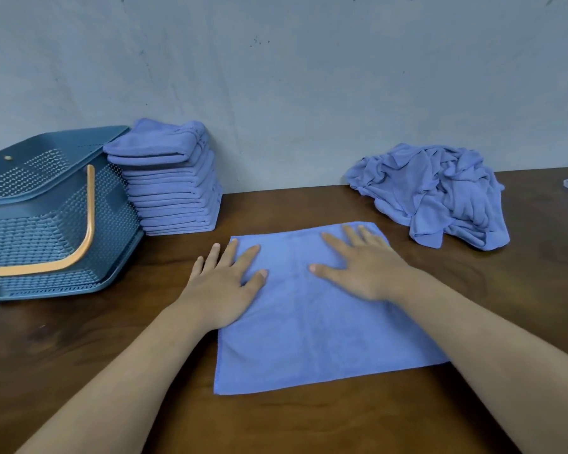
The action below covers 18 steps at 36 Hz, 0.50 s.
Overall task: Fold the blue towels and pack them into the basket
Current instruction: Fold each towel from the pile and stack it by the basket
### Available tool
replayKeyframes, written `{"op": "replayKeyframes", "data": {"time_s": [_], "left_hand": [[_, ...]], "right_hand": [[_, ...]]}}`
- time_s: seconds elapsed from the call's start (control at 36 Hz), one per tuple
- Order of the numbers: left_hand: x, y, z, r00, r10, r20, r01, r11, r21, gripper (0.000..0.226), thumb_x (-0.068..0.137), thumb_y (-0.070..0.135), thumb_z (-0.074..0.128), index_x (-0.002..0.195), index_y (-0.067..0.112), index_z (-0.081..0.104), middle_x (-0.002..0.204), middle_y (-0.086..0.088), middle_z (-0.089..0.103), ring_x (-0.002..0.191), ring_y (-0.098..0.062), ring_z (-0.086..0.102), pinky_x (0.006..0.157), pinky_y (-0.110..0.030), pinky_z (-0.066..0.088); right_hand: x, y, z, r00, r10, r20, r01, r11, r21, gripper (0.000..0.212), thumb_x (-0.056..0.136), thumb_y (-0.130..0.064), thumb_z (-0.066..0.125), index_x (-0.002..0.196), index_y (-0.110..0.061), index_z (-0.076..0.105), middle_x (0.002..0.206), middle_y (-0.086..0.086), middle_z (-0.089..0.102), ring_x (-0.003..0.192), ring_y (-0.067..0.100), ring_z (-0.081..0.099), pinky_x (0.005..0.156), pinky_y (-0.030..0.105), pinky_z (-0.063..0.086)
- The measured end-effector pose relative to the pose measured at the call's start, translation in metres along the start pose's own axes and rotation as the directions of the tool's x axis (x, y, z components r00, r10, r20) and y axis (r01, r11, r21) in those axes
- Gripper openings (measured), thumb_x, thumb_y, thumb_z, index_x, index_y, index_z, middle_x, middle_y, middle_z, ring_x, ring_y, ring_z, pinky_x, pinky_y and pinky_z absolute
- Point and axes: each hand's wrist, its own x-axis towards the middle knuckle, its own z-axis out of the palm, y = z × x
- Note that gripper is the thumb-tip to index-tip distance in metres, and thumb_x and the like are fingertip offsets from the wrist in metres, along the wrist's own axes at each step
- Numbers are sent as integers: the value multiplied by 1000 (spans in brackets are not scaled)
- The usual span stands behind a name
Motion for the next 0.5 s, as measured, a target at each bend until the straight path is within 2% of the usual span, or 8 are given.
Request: {"op": "replayKeyframes", "data": {"time_s": [0.11,0.17,0.22,0.28,0.33,0.42,0.5], "left_hand": [[2,-2,-1,1000,-5,4,5,1000,0,74,94,86,11,161,62,-6,178,10,-12,164,-20,-15,132,-48,-4],[2,-2,-1,1000,2,7,-1,1000,-13,73,95,85,13,162,61,-3,178,11,-10,164,-20,-14,132,-48,-4],[1,-2,-3,1000,10,-12,-10,999,-52,70,99,81,18,164,58,4,178,12,-7,164,-18,-13,132,-48,-4],[-2,-1,-4,996,22,-90,-30,995,-94,66,104,72,22,166,52,13,178,14,-2,164,-14,-12,132,-48,-2],[-5,3,-6,977,71,-199,-90,992,-88,63,107,63,25,167,43,22,178,16,4,164,-10,-9,132,-47,-1],[-9,19,-3,960,175,-217,-200,975,-97,62,109,58,29,167,36,29,177,16,11,163,-5,-4,131,-41,-2],[-11,27,3,974,219,-63,-223,973,-66,67,108,64,29,169,40,17,178,14,1,163,-6,-9,133,-38,-4]], "right_hand": [[1,12,-3,998,46,-32,-45,999,31,109,70,-107,13,164,-54,1,177,-7,-12,162,17,-15,131,49,-4],[-2,9,-3,997,24,-69,-22,999,36,101,80,-100,18,166,-48,8,178,-4,-4,163,18,-10,131,51,-1],[-9,5,-1,986,-11,-167,11,1000,-2,85,93,-86,22,166,-42,19,177,-3,10,163,20,0,131,52,4],[-21,-3,2,965,-64,-255,45,996,-82,73,102,-73,26,165,-35,27,174,-1,21,162,20,9,130,53,7],[-32,-15,5,958,-133,-254,115,990,-83,69,104,-69,30,164,-34,31,173,0,25,161,17,14,130,51,9],[-49,-37,10,962,-214,-172,221,975,25,71,102,-72,33,165,-40,25,177,-5,13,162,16,6,130,44,5],[-62,-42,17,966,-236,-102,239,971,12,78,99,-81,30,166,-49,7,177,-13,-9,163,19,-11,131,45,-1]]}}
